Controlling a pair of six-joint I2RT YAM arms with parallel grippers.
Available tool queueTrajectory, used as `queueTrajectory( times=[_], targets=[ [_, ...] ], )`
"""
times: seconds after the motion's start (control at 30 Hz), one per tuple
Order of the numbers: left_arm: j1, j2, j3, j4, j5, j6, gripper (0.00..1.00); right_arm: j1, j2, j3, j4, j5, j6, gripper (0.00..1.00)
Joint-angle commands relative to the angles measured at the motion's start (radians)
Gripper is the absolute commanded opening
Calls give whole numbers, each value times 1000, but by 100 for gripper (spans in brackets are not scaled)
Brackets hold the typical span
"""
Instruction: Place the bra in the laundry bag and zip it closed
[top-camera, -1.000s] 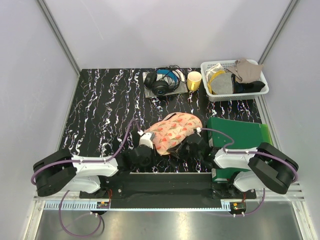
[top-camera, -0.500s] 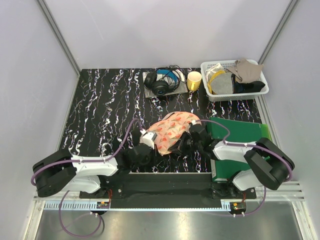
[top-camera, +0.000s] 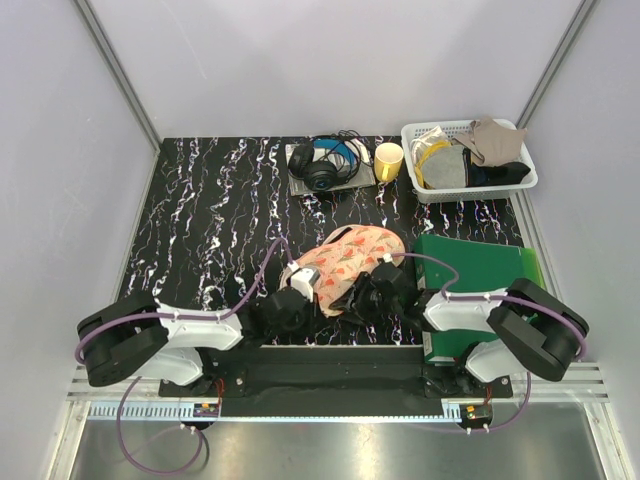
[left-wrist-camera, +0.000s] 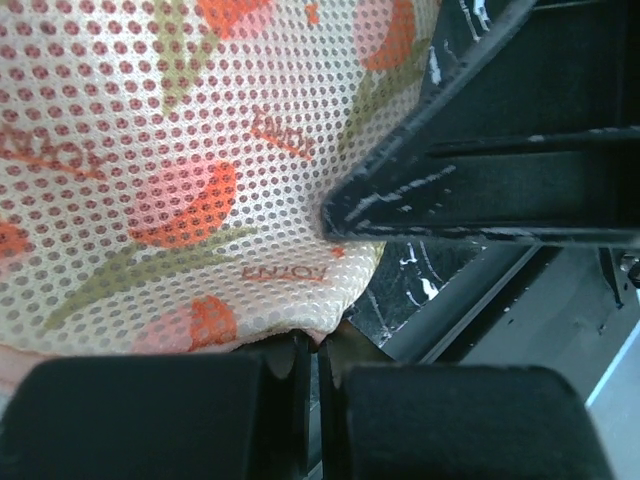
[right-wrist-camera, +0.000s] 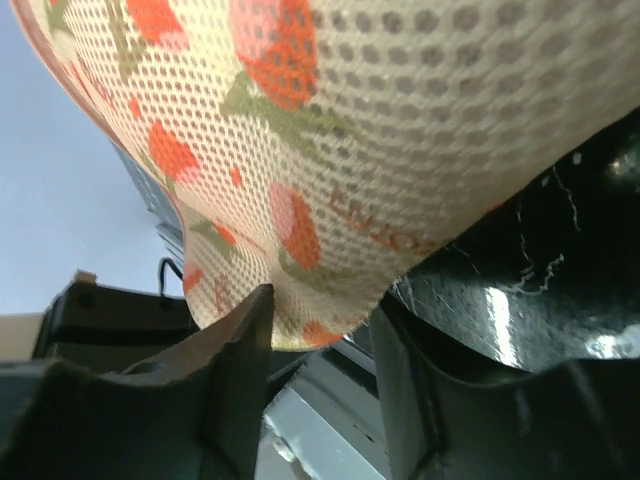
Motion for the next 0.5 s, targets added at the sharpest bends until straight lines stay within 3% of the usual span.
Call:
queueTrajectory(
  times=[0.0, 0.1, 0.23, 0.47],
  targets=[
    [3, -19, 4, 102, 38, -7, 0, 10, 50, -30, 158, 73, 119, 41],
    [3, -56, -22, 80, 6, -7, 0, 12, 119, -50, 296, 68, 207, 23],
    [3, -113, -80, 69, -67, -28, 6, 30, 173, -52, 352, 88, 308, 10],
    [3, -203, -152, 113, -146, -37, 36, 45, 136, -15, 235, 145, 357, 7]
  ],
)
